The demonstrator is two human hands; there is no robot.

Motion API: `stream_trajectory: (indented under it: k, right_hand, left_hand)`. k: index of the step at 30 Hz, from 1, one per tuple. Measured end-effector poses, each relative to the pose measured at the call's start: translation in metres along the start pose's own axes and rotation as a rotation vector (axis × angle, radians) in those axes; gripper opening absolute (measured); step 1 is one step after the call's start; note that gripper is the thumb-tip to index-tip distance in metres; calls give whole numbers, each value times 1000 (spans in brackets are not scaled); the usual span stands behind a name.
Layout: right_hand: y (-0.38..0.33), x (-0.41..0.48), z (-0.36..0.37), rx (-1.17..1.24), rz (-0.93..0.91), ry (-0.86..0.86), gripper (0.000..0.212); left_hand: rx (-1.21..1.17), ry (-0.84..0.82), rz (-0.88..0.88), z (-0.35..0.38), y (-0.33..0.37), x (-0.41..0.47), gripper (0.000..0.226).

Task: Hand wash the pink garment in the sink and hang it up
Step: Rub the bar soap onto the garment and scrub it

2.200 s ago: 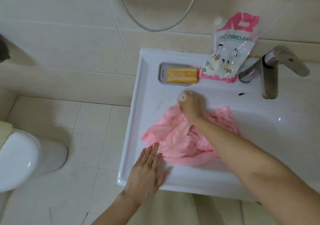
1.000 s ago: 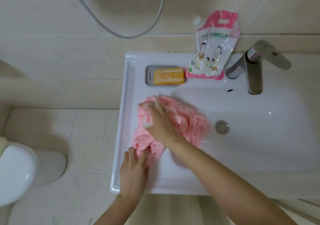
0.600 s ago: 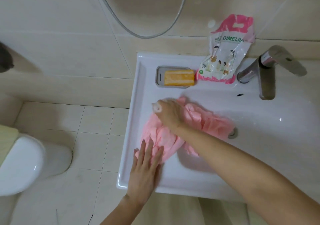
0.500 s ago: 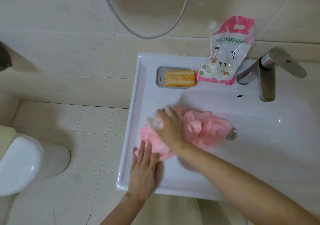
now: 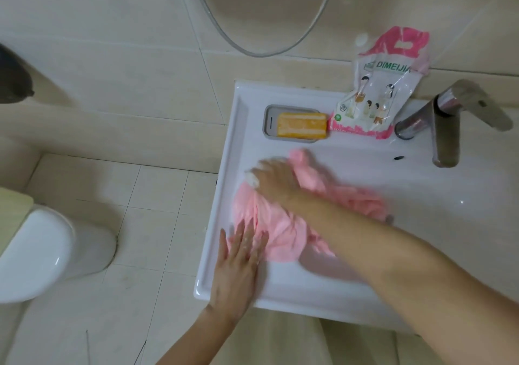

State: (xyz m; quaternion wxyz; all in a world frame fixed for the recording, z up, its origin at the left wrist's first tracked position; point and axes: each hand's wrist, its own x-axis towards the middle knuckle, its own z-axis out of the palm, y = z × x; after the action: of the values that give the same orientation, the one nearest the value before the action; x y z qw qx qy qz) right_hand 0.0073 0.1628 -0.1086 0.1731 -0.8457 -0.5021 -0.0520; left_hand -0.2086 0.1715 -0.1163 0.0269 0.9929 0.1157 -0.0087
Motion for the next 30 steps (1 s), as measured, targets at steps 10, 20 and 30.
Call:
stream_trajectory:
  k: [10, 20, 30]
  right_hand:
    - [4, 15, -3, 17, 70, 71, 6]
    - [9, -5, -4, 139, 69, -110, 16]
    - [-36, -15, -39, 115, 150, -3, 41]
  left_hand:
    - [8, -110, -21, -10, 1, 2, 63]
    - [44, -126, -16, -15, 2, 2, 58]
    - [86, -115, -10, -14, 1, -1, 60]
